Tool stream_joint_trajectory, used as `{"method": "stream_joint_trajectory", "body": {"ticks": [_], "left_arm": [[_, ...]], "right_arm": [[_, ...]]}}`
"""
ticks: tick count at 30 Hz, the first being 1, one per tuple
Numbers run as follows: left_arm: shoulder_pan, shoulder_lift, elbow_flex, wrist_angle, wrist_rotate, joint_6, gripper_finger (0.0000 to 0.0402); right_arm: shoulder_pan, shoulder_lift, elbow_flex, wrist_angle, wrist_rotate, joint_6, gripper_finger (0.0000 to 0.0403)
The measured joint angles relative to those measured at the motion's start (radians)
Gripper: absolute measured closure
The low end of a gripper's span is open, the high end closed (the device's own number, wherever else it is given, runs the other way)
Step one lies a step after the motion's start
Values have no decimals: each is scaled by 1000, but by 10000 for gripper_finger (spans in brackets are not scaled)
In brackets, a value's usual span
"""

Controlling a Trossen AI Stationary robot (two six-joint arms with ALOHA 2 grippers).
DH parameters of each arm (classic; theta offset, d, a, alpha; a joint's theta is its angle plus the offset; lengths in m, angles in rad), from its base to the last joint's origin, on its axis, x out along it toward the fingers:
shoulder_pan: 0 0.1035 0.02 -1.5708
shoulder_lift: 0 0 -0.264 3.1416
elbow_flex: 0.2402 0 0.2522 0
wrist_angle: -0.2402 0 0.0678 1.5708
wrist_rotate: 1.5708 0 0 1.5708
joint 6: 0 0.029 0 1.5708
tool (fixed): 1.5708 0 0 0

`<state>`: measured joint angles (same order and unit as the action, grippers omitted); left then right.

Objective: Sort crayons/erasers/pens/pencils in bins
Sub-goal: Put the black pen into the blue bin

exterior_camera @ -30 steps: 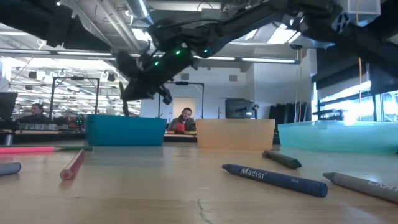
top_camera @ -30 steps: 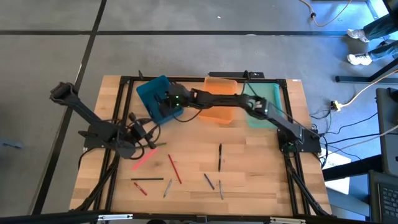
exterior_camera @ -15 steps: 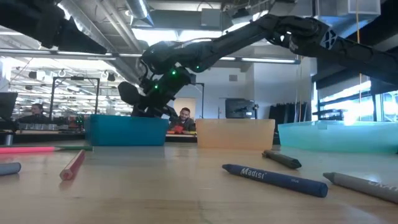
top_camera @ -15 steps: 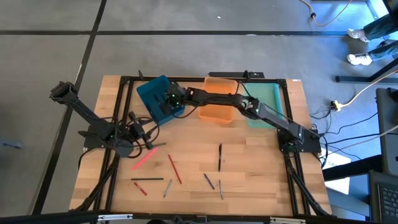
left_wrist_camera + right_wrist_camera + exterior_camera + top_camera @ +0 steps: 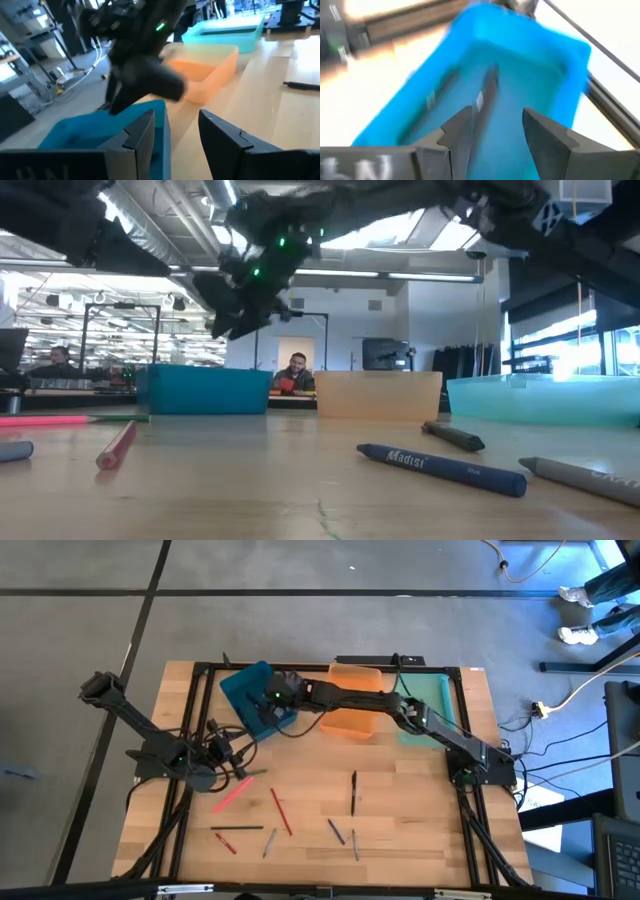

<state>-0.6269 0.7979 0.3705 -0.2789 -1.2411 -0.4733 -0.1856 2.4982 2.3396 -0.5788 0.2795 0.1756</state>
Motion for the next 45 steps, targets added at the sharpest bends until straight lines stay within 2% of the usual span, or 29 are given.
{"method": "stream_joint_trajectory", "body": {"ticks": [5, 10, 15, 20, 24, 28, 32, 37, 40, 42, 45], "left_arm": [[22, 8, -21, 6, 83, -78, 256], [29, 39, -21, 65, 147, -71, 256], [29, 74, -21, 169, 158, 28, 256], [29, 88, -22, 257, 181, 154, 256], [37, 88, -22, 315, 212, 237, 256], [69, 88, -22, 336, 261, 283, 256], [114, 88, -22, 337, 329, 293, 256], [158, 88, -22, 339, 413, 299, 256], [173, 88, -22, 339, 438, 300, 256], [178, 88, -22, 339, 453, 300, 256], [173, 88, -22, 339, 455, 300, 256]], "right_arm": [[113, -15, -4, -323, 28, 25, 229], [285, -19, -4, -450, 164, 29, 229], [381, -57, -1, -527, 290, 58, 230], [427, -90, -2, -796, 399, 240, 230], [467, -103, -2, -964, 412, 360, 230], [504, -103, -3, -991, 366, 381, 230], [522, -103, -3, -954, 265, 310, 230], [538, -102, -9, -715, -5, 15, 233], [538, -102, -9, -589, -157, -94, 247], [522, -102, -9, -591, -184, -122, 261], [495, -102, -18, -634, -149, -124, 286]]}}
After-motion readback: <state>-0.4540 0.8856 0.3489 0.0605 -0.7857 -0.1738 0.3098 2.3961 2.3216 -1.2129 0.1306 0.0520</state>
